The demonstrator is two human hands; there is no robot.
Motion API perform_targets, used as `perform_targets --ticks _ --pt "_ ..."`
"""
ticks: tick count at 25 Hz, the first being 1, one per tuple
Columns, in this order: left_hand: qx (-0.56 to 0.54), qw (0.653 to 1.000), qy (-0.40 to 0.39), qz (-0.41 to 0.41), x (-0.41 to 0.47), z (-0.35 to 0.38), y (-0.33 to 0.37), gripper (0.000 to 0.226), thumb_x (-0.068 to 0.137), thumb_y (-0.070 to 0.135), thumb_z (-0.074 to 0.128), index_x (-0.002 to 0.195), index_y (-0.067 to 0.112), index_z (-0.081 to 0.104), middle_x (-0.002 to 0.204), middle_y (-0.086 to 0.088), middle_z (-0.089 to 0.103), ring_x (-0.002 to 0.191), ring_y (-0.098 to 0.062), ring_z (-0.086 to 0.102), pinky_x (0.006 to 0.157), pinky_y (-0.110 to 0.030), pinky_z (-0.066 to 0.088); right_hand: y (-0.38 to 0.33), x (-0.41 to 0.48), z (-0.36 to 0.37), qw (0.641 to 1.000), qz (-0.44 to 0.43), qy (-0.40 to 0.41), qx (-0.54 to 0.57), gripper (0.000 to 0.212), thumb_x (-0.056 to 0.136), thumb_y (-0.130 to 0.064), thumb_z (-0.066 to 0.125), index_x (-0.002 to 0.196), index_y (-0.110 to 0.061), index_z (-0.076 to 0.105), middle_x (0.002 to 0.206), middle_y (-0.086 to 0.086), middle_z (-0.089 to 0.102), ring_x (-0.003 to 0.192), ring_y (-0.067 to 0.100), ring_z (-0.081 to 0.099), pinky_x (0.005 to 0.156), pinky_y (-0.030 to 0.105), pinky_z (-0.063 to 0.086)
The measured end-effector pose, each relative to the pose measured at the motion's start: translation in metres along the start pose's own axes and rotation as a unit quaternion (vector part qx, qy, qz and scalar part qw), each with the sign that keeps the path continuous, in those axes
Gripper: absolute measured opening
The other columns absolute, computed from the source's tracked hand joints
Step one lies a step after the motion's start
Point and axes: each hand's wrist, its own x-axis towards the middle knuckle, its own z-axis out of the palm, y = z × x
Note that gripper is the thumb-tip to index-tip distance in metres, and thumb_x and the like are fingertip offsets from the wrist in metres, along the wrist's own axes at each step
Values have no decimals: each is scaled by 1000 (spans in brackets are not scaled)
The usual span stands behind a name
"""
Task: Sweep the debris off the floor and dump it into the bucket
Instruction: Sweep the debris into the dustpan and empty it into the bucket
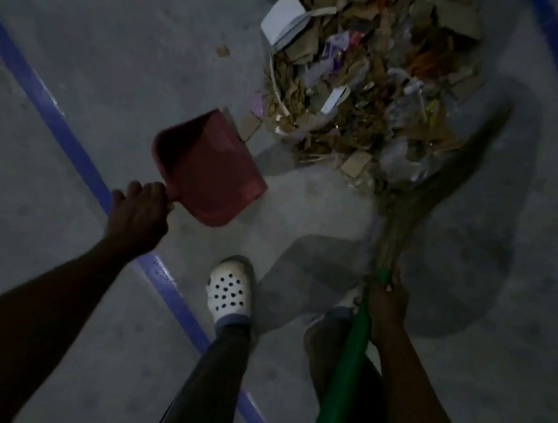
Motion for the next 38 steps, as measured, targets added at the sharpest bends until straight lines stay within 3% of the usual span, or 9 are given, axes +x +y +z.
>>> perform_targets --ticks 4,15,21,23,25,27,31,34,38 --pt "-3 999 0 34 40 13 -27 24 94 19 60 104 -1 53 98 -25 60 95 -43 53 76 -52 40 30 -13 47 1000 -5 -4 -5 64 96 -17 66 152 -36 42 97 11 70 62 24 62 53 33 54" --pt "3 988 32 150 158 -34 67 26 100 25 47 122 11 46 117 -17 57 109 -39 47 77 -49 41 13 -40 63 994 20 -96 37 71 97 -19 68 150 -53 35 97 19 71 59 23 61 54 33 52" --pt "3 989 -9 145 158 -45 114 33 101 26 46 131 13 42 123 -15 56 114 -38 46 81 -48 42 21 -104 22 987 89 -10 132 66 93 -16 71 139 -56 48 63 10 68 45 24 62 45 33 52" --pt "3 991 -14 133 152 -46 119 35 101 27 46 132 12 42 124 -16 56 116 -39 46 82 -49 42 23 -118 1 988 72 52 123 65 86 -28 76 135 -62 48 75 2 74 55 20 70 49 33 57" --pt "-1 992 -11 127 148 -45 122 36 101 27 47 132 11 42 124 -17 56 115 -39 47 82 -50 43 12 -107 -16 993 46 83 68 70 79 -48 74 142 -56 45 102 -5 73 80 15 73 72 37 63" --pt "-3 993 -12 121 148 -44 125 35 100 28 47 131 11 42 122 -17 57 113 -40 48 81 -49 43 -7 -70 -25 997 4 83 6 72 87 -40 73 150 -50 38 116 -9 68 93 12 69 78 32 62" --pt "-2 993 -11 120 153 -40 131 34 100 28 47 129 11 43 119 -18 57 110 -40 48 79 -49 42 -58 26 -6 994 -62 19 -87 77 91 -20 65 154 -47 31 121 12 68 83 26 71 62 36 61" --pt "-2 993 -9 120 162 -39 135 34 101 27 46 131 11 43 120 -20 57 111 -41 48 81 -50 42 -73 46 31 990 -76 -23 -121 80 88 -16 61 156 -44 29 131 13 64 106 38 68 88 52 59" --pt "-13 991 -15 129 166 -45 149 36 102 27 45 133 9 42 121 -22 56 111 -43 47 82 -52 42 -67 13 68 983 -108 -61 -138 75 93 -13 60 159 -31 29 142 9 58 121 31 60 102 41 51"
